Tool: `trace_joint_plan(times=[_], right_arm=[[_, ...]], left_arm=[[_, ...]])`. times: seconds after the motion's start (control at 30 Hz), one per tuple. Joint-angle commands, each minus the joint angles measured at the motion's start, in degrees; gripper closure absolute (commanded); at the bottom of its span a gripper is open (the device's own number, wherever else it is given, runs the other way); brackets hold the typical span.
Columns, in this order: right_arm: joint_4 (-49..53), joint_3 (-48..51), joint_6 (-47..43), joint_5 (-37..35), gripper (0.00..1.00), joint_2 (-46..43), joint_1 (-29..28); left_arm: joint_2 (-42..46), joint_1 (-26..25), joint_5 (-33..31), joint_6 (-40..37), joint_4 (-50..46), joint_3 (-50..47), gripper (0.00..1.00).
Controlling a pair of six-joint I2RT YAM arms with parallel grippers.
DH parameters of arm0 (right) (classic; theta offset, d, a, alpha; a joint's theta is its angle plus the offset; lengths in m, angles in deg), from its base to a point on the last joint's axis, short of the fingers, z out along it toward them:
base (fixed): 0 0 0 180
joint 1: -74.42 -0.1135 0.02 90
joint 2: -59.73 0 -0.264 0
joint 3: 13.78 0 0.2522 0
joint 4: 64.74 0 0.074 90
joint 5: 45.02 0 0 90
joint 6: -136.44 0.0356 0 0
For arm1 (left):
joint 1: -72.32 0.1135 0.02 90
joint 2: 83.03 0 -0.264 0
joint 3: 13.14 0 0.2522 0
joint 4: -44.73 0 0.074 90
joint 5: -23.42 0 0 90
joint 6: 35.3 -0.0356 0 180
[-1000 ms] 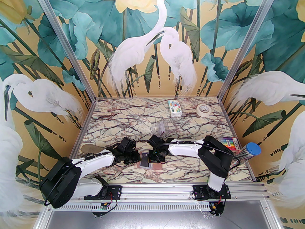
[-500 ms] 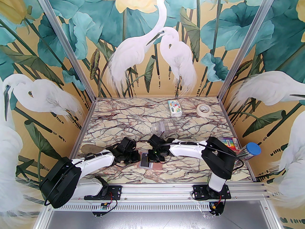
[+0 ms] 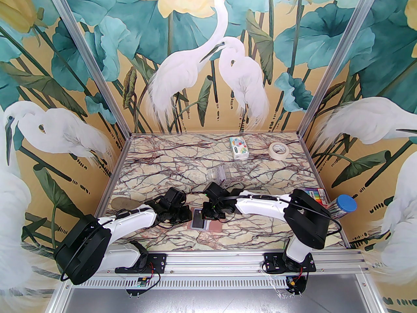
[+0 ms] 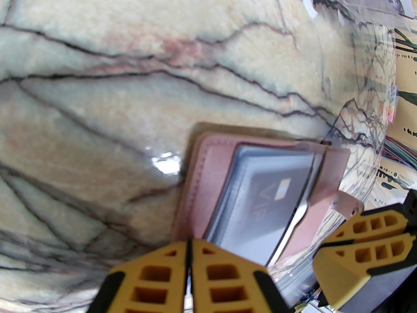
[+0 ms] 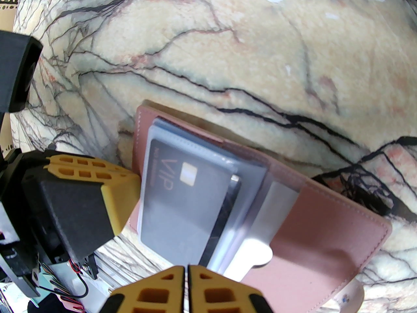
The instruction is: Put the credit cards into the card holder
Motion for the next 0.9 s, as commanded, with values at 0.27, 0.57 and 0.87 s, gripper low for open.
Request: trace_joint_plan(times=[0.27,0.57,0.87], right_arm=[[-2.4,2.1,1.4,0.2,0.90,3.1,0.6],[-3.9,3.1,1.7,0.8,0.91,4.4,0.7],[-3.0,3.6,2.1,0.7,0.91,5.9,0.7]], left_arm=[[-2.4,-1.2,-1.2,-0.6,-0.3,-2.0,0.91],[-2.3,-1.2,-1.3,-0.6,-0.4,-2.0,0.91],[-1.3,-1.2,-1.5,-0.4,-1.0,-1.5,0.91]])
